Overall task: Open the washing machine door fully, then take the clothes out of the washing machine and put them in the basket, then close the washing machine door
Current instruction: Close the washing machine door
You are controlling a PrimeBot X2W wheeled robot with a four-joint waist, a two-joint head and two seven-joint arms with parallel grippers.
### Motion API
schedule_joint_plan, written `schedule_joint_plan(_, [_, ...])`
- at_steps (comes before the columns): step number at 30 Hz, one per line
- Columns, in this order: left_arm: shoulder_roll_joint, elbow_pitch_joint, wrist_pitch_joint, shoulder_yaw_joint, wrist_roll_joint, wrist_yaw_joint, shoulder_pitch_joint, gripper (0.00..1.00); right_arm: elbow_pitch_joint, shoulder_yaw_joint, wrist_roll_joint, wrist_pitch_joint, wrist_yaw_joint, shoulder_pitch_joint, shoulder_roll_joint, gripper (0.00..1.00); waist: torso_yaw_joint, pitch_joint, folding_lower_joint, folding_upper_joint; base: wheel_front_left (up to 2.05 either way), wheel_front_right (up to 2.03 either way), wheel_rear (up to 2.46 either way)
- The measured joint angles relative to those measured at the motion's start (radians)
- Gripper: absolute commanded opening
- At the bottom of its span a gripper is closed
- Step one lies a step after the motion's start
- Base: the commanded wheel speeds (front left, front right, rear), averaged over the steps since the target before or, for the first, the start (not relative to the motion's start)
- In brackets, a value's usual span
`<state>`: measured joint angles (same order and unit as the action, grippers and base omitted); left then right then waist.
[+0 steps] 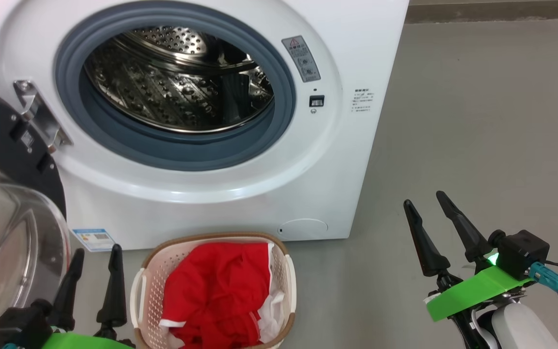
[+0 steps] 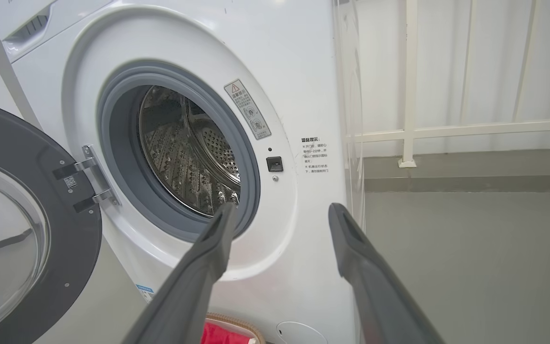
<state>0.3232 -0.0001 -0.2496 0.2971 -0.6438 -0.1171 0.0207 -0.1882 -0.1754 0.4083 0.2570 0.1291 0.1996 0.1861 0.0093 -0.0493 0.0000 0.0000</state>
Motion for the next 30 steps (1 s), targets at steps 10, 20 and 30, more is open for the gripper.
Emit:
schedule_joint_plan(10, [-0.002, 0.0, 0.0, 0.001, 0.0, 0.0, 0.0, 1.0, 0.0, 0.004, 0.0, 0.0, 0.0, 0.0, 0.0, 1.0, 0.004, -0.001, 0.0, 0.0, -0.44, 0.44, 0.0])
schedule_joint_plan(20, [-0.002, 0.0, 0.0, 0.001, 0.0, 0.0, 0.0, 1.0, 0.0, 0.004, 0.0, 0.0, 0.0, 0.0, -0.001, 1.0, 0.008, -0.003, 0.0, 0.0, 0.0, 0.0, 0.0])
schedule_joint_plan(30, [-0.002, 0.0, 0.0, 0.002, 0.0, 0.0, 0.0, 1.0, 0.0, 0.004, 0.0, 0.0, 0.0, 0.0, -0.002, 1.0, 0.013, -0.003, 0.0, 0.0, 0.0, 0.0, 0.0])
